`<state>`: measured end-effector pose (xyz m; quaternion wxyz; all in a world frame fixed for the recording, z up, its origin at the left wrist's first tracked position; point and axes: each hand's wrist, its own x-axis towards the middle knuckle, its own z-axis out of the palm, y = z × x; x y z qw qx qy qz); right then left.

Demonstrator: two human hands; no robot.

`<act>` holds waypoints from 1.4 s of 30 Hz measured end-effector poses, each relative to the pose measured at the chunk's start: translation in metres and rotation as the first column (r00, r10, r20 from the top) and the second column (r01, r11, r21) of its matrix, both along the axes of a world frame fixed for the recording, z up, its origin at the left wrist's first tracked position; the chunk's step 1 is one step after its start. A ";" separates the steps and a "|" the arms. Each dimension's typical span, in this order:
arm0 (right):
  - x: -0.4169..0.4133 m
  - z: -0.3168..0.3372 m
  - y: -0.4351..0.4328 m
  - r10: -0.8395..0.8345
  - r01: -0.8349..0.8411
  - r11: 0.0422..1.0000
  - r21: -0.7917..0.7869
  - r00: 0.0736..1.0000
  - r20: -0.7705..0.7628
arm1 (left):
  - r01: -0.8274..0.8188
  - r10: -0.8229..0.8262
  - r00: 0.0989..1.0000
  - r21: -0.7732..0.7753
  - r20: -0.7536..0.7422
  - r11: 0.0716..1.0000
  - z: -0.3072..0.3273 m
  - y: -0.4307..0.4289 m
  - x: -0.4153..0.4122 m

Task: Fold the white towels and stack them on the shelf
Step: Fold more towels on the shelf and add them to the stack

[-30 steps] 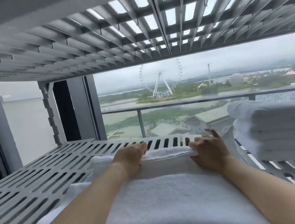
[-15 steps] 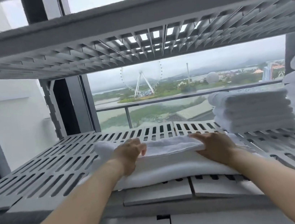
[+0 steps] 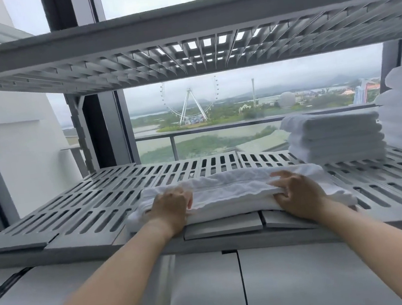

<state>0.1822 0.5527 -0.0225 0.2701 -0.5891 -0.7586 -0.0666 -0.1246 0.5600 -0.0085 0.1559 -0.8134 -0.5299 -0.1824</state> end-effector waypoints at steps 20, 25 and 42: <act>0.002 -0.005 0.032 0.015 -0.023 0.997 -0.078 0.995 -0.101 | -0.029 0.016 0.993 0.109 0.119 0.994 -0.013 0.033 0.005; -0.037 0.003 0.037 0.176 -0.176 0.984 0.015 0.983 -0.048 | 0.062 -0.068 0.994 0.074 0.081 0.995 -0.011 0.027 -0.001; -0.101 0.001 0.038 0.148 -0.149 0.987 0.063 0.989 0.025 | -0.010 0.010 1.000 0.034 -0.010 0.999 -0.002 0.018 -0.051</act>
